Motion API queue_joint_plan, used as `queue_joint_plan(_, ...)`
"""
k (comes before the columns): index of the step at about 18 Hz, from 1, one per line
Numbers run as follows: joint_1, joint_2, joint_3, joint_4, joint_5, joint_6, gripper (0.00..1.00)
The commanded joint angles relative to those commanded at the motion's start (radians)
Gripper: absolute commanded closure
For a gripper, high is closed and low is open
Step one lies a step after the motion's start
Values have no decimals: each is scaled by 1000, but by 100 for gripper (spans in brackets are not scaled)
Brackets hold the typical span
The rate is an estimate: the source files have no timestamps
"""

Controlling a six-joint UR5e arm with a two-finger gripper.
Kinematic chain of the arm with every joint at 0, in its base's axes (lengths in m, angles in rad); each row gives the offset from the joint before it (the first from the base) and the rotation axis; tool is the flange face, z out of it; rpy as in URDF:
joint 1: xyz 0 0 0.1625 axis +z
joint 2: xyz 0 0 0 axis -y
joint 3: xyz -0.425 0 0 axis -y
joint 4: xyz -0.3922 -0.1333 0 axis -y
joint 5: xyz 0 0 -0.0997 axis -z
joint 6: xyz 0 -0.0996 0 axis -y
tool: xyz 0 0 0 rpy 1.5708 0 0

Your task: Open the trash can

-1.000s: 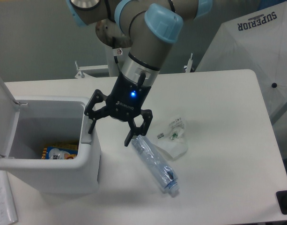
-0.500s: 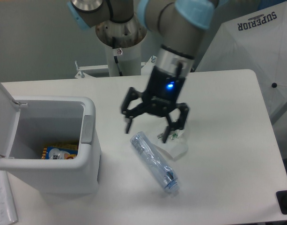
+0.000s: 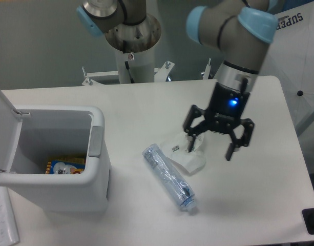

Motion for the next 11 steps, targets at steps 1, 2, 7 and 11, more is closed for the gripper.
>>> queue_joint_plan(1, 0, -11, 0, -2, 40, 52, 0)
queue_joint_plan(2, 0, -26, 0, -3, 74, 92, 0)
queue_joint_plan(7, 29, -66, -3, -6, 175, 262, 0)
queue_joint_plan(11, 51, -83, -9, -14, 293, 525, 0)
